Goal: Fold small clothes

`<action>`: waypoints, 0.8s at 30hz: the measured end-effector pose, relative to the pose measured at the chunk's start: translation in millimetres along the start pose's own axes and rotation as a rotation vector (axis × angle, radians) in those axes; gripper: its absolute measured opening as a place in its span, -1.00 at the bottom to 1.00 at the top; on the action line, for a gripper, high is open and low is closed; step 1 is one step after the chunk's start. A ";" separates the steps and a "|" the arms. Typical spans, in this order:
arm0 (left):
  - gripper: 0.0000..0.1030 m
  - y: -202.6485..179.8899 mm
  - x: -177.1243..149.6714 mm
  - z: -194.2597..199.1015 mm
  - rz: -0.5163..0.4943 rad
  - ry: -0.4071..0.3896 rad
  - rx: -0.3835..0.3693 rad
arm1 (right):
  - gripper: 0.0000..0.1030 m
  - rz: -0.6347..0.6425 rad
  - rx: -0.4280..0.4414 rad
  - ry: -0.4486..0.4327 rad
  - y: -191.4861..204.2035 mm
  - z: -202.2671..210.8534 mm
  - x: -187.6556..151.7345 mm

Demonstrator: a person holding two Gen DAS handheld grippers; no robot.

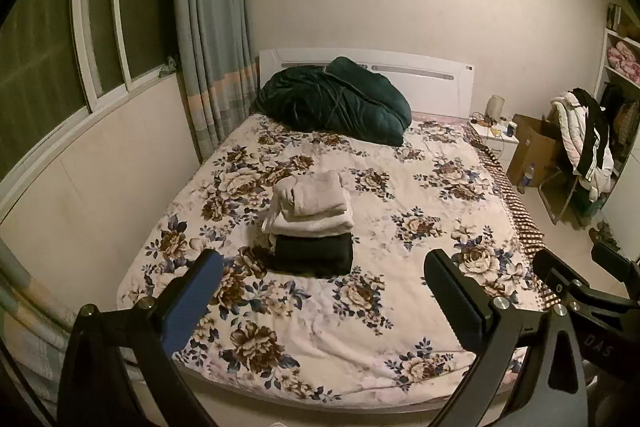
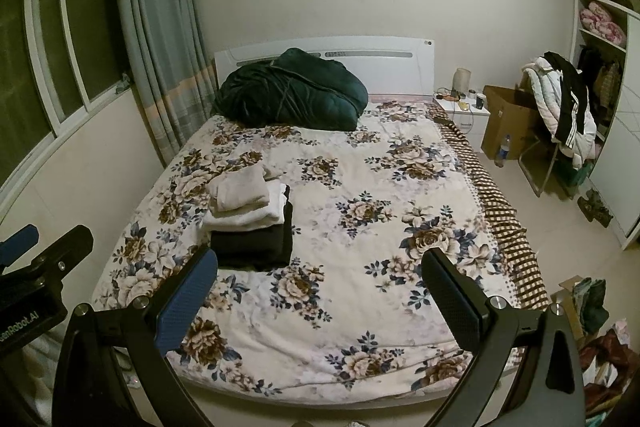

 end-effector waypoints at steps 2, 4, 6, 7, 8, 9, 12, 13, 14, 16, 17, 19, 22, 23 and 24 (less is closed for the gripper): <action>1.00 1.7 2.2 -0.6 -0.001 -0.001 0.000 | 1.00 -0.001 0.003 0.001 0.6 -0.1 1.1; 1.00 3.0 2.1 -0.5 -0.002 -0.001 0.004 | 1.00 0.001 0.004 0.001 1.5 -0.2 2.8; 1.00 4.0 3.2 -0.9 -0.003 -0.001 0.005 | 1.00 -0.001 0.005 0.001 1.9 -0.3 2.6; 1.00 5.4 4.4 -1.6 -0.003 -0.003 0.008 | 1.00 -0.001 0.004 0.001 2.0 -0.4 2.5; 1.00 6.3 5.6 -2.2 -0.003 -0.003 0.009 | 1.00 0.000 0.004 0.001 2.1 -0.5 2.2; 1.00 6.7 5.5 -3.0 -0.003 -0.002 0.008 | 1.00 -0.002 0.004 0.001 2.8 -0.5 1.8; 1.00 7.4 7.6 -5.0 -0.005 -0.002 0.008 | 1.00 0.000 0.005 0.000 5.0 -0.6 4.4; 1.00 7.5 6.1 -3.9 -0.004 -0.002 0.006 | 1.00 -0.001 0.005 0.000 5.1 -0.7 4.2; 1.00 7.3 6.0 -3.9 -0.004 -0.004 0.006 | 1.00 0.000 0.004 0.000 5.0 -0.8 4.1; 1.00 9.4 6.9 -5.0 -0.006 -0.004 0.010 | 1.00 -0.002 0.006 0.000 5.3 -0.9 3.7; 1.00 11.1 6.5 -4.2 -0.003 -0.005 0.011 | 1.00 0.000 0.005 0.000 5.0 -0.9 3.5; 1.00 11.6 7.1 -5.4 -0.007 -0.004 0.013 | 1.00 0.003 0.006 0.001 6.8 -1.3 6.7; 1.00 12.8 6.1 -4.3 -0.008 -0.001 0.013 | 1.00 0.003 0.004 0.001 7.6 -1.6 6.8; 1.00 13.2 6.3 -4.4 -0.008 0.000 0.014 | 1.00 0.001 0.006 0.001 7.2 -1.4 5.9; 1.00 11.9 4.3 -3.2 -0.006 -0.001 0.016 | 1.00 0.002 0.006 0.000 7.4 -1.4 6.1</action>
Point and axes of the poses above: each gripper's, at about its wrist camera, not at the fingertips, and z roughly against the way its jaws point, y to its left, x to its top, the point moved 2 cm from there along -z, roughly the way its jaws point, and after that the axes turned 6 degrees about x, right-handed, at the moved point
